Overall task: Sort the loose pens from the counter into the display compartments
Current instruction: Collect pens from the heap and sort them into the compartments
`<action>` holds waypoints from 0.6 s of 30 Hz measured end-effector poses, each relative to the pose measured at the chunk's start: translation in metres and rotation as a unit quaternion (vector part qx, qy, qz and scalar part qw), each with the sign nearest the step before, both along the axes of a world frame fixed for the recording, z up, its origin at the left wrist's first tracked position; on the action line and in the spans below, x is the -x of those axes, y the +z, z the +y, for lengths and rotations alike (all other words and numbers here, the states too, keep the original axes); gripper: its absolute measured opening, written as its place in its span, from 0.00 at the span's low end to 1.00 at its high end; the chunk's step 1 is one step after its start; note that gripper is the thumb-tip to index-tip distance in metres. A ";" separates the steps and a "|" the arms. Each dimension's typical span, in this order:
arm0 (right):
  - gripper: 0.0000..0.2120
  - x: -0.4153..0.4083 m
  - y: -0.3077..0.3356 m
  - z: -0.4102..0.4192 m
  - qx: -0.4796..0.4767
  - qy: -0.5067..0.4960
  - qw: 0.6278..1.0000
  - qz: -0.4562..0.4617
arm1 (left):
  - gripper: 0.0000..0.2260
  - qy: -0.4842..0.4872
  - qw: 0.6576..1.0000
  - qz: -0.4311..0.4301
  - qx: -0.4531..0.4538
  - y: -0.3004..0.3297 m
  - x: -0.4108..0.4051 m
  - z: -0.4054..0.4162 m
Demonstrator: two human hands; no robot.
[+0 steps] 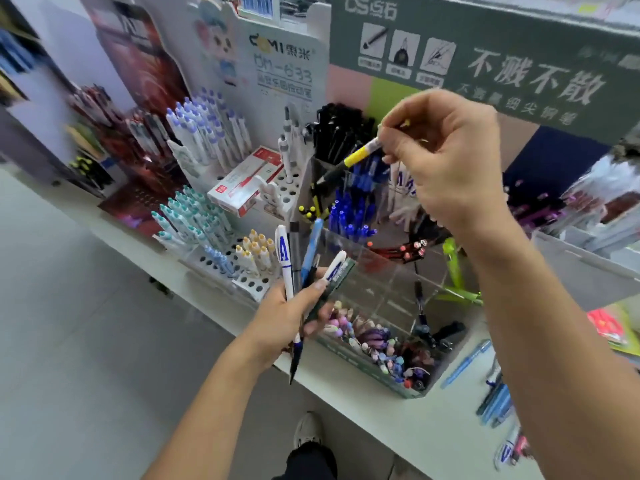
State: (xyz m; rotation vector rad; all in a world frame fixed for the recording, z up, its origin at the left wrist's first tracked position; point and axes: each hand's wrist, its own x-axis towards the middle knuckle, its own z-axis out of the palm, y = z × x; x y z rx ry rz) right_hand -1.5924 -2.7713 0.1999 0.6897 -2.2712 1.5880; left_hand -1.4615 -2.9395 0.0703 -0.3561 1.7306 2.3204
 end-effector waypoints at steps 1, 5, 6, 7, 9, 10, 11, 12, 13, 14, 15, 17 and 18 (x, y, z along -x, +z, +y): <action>0.04 0.007 -0.001 -0.013 -0.037 -0.013 0.999 0.036 | 0.07 0.031 0.998 -0.023 -0.054 -0.002 0.000 -0.007; 0.04 0.033 -0.037 -0.071 -0.224 0.004 0.972 0.077 | 0.13 0.061 0.981 -0.024 -0.185 -0.007 0.000 -0.023; 0.03 0.041 -0.046 -0.081 -0.279 0.014 0.958 0.063 | 0.14 0.061 0.977 -0.016 -0.202 -0.006 0.000 -0.024; 0.03 0.049 -0.055 -0.089 -0.335 0.020 0.941 0.044 | 0.13 0.062 0.974 -0.009 -0.216 -0.006 0.000 -0.025; 0.03 0.059 -0.068 -0.100 -0.423 0.013 0.906 0.011 | 0.11 0.060 0.972 -0.006 -0.229 -0.006 0.000 -0.027; 0.04 0.061 -0.073 -0.105 -0.453 0.006 0.891 -0.003 | 0.10 0.051 0.972 -0.004 -0.227 -0.006 0.001 -0.027; 0.05 0.060 -0.077 -0.110 -0.478 0.002 0.878 -0.014 | 0.09 0.041 0.975 0.001 -0.219 -0.007 0.002 -0.027; 0.06 0.058 -0.079 -0.113 -0.495 0.003 0.868 -0.018 | 0.07 0.028 0.977 0.007 -0.209 -0.007 0.003 -0.027; 0.06 0.054 -0.078 -0.113 -0.502 0.007 0.865 -0.012 | 0.06 0.017 0.980 0.011 -0.196 -0.007 0.003 -0.026; 0.05 0.048 -0.074 -0.109 -0.496 0.007 0.869 0.000 | 0.05 0.007 0.983 0.012 -0.183 -0.006 0.004 -0.025; 0.04 0.042 -0.068 -0.101 -0.474 0.002 0.881 0.010 | 0.05 -0.003 0.985 0.012 -0.174 -0.006 0.005 -0.023; 0.11 0.023 -0.050 -0.078 -0.381 0.006 0.924 -0.013 | 0.10 -0.028 0.985 0.000 -0.173 -0.002 0.007 -0.020; 0.14 0.013 -0.042 -0.063 -0.324 0.035 0.943 -0.065 | 0.13 -0.043 0.983 -0.011 -0.177 0.001 0.008 -0.017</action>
